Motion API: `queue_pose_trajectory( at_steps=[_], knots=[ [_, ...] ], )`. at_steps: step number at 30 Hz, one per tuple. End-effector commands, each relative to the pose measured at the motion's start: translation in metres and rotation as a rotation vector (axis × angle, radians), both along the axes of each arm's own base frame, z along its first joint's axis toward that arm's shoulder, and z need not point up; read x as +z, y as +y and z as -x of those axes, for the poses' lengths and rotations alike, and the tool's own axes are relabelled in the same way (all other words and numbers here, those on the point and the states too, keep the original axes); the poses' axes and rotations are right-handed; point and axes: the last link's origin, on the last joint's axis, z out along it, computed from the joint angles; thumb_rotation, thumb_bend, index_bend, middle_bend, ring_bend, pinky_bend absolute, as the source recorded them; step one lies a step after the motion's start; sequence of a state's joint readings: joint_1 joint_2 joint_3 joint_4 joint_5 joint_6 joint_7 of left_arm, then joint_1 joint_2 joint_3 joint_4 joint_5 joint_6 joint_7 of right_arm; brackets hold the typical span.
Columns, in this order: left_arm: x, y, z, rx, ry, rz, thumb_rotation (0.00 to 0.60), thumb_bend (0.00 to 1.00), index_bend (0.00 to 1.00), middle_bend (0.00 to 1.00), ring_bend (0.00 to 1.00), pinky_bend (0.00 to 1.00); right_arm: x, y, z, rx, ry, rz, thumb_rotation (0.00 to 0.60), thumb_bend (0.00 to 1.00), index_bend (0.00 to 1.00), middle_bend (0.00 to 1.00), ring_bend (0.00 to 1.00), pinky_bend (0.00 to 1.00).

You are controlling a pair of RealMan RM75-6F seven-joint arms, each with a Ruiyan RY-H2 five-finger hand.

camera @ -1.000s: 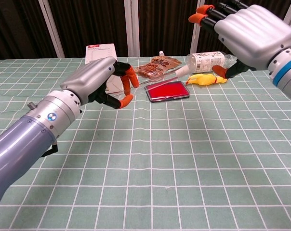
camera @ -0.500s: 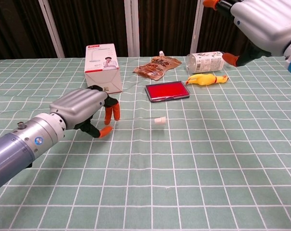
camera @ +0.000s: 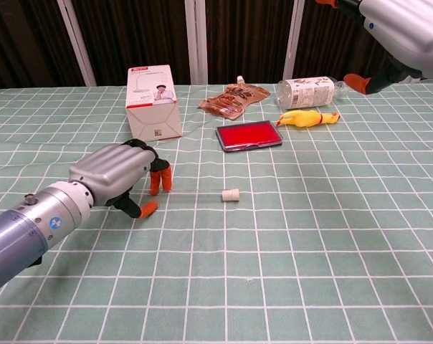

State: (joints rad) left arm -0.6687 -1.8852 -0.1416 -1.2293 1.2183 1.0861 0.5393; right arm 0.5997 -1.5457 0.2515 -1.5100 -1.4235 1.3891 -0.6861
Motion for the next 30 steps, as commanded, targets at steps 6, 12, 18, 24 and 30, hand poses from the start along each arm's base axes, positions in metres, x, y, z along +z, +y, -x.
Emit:
queue_pose_trajectory(
  at_steps=[6,12,18,24,30],
  knots=[
    [0.034,-0.006,-0.005,0.040,-0.047,-0.080,0.600,0.25,0.12,0.15,0.04,0.00,0.006,0.012,0.005,-0.023,-0.005,-0.006,0.600,0.37,0.00,0.00,0.00,0.00],
    [0.080,-0.022,-0.001,0.046,-0.131,-0.124,0.600,0.24,0.11,0.11,0.01,0.00,0.019,0.037,0.024,-0.108,-0.042,-0.035,0.600,0.37,0.00,0.00,0.00,0.00],
    [0.145,-0.057,0.031,0.035,-0.200,-0.204,0.600,0.24,0.12,0.09,0.00,0.00,0.040,0.075,0.066,-0.240,-0.060,-0.093,0.600,0.37,0.00,0.00,0.00,0.00],
    [0.200,-0.108,0.094,0.067,-0.172,-0.278,0.600,0.23,0.11,0.07,0.00,0.00,0.059,0.114,0.108,-0.362,-0.120,-0.121,0.600,0.37,0.00,0.00,0.00,0.00],
    [0.239,-0.146,0.141,0.149,-0.198,-0.331,0.600,0.22,0.07,0.05,0.00,0.00,0.068,0.148,0.137,-0.409,-0.180,-0.100,0.600,0.37,0.00,0.00,0.00,0.00]
  ],
)
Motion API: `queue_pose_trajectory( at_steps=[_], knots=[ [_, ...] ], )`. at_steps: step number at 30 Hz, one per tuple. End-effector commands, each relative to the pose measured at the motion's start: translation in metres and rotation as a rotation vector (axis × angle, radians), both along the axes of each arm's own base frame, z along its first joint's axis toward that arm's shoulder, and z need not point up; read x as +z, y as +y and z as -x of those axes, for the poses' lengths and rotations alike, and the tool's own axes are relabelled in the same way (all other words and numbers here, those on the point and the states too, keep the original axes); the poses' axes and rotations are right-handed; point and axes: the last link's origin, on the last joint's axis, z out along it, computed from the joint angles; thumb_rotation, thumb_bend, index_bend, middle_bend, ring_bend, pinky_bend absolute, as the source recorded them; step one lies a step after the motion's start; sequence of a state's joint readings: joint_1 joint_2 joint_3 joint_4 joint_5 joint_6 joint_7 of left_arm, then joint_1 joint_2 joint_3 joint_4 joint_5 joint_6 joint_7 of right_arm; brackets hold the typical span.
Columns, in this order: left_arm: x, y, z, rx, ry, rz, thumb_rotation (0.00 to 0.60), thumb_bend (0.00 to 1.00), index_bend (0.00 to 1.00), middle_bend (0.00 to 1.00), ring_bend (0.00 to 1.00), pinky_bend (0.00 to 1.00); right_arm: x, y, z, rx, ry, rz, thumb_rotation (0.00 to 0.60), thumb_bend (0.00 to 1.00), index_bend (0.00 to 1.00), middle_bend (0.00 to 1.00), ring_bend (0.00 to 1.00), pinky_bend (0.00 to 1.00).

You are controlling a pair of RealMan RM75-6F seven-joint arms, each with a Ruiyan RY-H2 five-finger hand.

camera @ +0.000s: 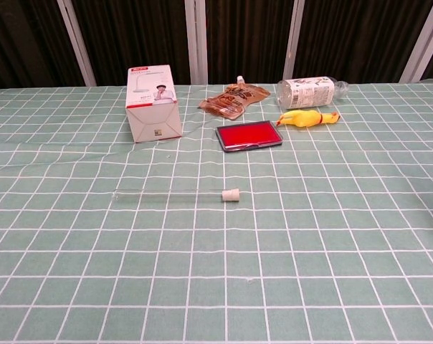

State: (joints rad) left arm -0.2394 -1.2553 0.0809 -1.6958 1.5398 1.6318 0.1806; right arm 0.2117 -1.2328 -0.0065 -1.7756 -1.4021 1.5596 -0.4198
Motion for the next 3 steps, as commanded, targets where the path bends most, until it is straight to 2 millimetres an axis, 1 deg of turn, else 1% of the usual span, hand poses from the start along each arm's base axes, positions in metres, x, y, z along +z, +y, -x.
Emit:
queue_pose_trajectory(
  at_steps=[1,3],
  knots=[
    [0.039,-0.036,0.036,0.042,0.018,-0.048,0.600,0.22,0.07,0.05,0.00,0.00,0.007,0.026,0.016,-0.010,-0.022,0.029,0.600,0.37,0.00,0.00,0.00,0.00],
    [0.049,-0.045,0.044,0.041,0.031,-0.068,0.600,0.22,0.07,0.05,0.00,0.00,0.009,0.033,0.019,0.007,-0.026,0.044,0.600,0.37,0.00,0.00,0.00,0.00]
  ],
)
